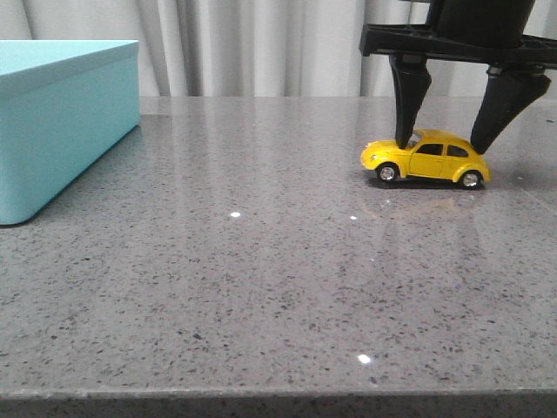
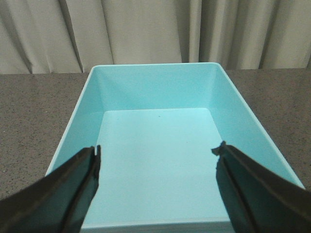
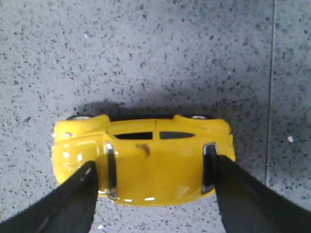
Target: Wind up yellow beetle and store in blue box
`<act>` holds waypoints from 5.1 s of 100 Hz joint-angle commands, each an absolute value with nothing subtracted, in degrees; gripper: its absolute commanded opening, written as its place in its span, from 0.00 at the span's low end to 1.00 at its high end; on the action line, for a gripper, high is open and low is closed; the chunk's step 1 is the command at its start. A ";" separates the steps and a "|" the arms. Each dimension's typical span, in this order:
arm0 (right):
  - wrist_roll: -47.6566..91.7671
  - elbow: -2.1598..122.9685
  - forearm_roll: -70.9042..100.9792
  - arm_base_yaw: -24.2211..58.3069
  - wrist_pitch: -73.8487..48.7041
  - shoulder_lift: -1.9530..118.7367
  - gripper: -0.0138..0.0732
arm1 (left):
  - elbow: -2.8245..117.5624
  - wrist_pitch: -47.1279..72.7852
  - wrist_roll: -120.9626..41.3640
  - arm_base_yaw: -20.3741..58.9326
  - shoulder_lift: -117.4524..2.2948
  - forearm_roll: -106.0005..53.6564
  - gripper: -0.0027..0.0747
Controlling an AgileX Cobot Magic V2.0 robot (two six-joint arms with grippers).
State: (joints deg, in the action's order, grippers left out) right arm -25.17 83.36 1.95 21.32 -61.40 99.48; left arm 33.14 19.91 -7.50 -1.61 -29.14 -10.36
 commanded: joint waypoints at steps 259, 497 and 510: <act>-20.35 59.07 -4.86 14.59 -42.66 45.33 0.74 | 61.00 35.01 -37.20 15.71 -61.64 -11.08 0.68; -20.35 59.07 -4.19 14.59 -42.52 45.33 0.74 | 93.65 59.72 -47.61 30.88 -100.40 2.06 0.23; -20.35 59.07 -4.19 14.59 -42.52 45.33 0.74 | 100.36 62.10 -45.15 30.88 -100.40 2.06 0.23</act>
